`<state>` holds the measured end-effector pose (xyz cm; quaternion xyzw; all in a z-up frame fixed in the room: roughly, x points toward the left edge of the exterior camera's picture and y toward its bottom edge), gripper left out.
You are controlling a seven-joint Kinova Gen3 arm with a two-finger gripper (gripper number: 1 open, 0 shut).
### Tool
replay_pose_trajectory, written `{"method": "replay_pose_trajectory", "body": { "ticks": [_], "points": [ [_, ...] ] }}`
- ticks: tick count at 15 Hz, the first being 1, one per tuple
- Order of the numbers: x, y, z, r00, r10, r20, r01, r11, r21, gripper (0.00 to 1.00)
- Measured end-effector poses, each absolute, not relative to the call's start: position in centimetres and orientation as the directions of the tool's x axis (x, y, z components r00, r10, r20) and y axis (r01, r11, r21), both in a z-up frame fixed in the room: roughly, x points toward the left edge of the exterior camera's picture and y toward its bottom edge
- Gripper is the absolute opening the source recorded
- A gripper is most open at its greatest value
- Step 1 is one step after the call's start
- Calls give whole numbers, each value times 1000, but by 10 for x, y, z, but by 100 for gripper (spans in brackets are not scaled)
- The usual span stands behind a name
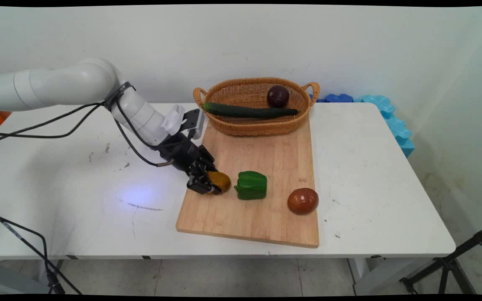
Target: Place the picked object in the vegetable basket
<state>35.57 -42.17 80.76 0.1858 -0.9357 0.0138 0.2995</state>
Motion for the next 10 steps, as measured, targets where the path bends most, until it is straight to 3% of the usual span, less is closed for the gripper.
{"method": "replay_pose_trajectory", "body": {
  "ticks": [10],
  "points": [
    [364,-440,852,-750,-295,592,-355,935,16,0]
  ]
}}
